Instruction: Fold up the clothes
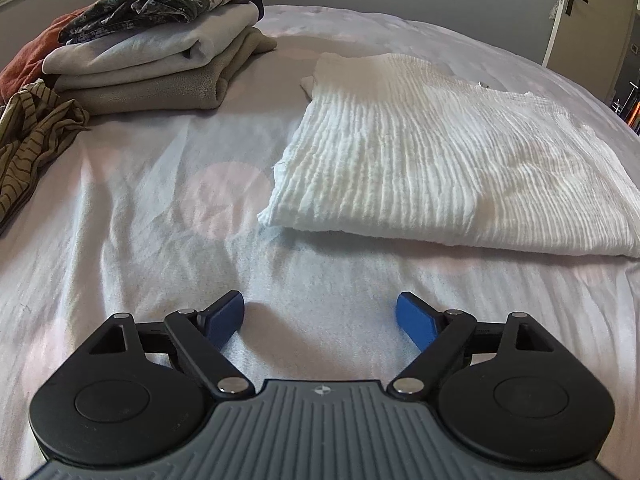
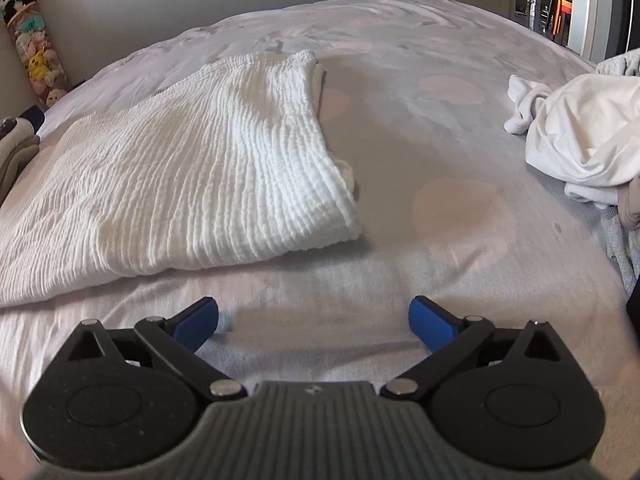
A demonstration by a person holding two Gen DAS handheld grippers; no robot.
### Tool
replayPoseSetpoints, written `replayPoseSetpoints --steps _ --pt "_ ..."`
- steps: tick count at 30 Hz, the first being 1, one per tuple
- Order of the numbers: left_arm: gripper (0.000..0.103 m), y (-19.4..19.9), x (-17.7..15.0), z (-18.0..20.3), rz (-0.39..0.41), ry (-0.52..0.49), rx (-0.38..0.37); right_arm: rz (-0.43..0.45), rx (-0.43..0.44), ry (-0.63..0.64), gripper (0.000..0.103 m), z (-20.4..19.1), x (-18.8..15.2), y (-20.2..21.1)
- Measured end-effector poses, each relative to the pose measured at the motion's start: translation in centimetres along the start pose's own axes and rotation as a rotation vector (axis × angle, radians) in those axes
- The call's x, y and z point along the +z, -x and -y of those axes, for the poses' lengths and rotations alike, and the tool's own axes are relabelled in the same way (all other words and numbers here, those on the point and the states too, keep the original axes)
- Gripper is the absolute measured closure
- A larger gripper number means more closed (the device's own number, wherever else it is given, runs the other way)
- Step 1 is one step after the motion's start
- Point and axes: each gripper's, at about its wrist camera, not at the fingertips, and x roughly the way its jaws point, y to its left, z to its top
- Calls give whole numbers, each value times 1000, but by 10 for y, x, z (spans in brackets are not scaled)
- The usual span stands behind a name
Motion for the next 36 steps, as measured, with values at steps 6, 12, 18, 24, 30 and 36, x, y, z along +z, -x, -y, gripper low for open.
replayPoseSetpoints --steps 6,12,18,24,30,36 --pt "12 -2 6 1 -32 -23 -24 1 6 -2 0 3 0 4" --pt "20 7 14 -12 15 109 -101 56 97 -125 12 17 6 15" --pt "32 4 30 -25 28 343 -236 85 231 -283 26 28 9 21" --pt "40 -8 36 -19 19 367 -211 52 247 -320 36 27 10 11" --pt "44 -2 34 4 58 83 -103 57 224 -176 37 9 12 13" --pt "44 9 31 32 103 -328 -3 105 122 138 40 -26 12 30"
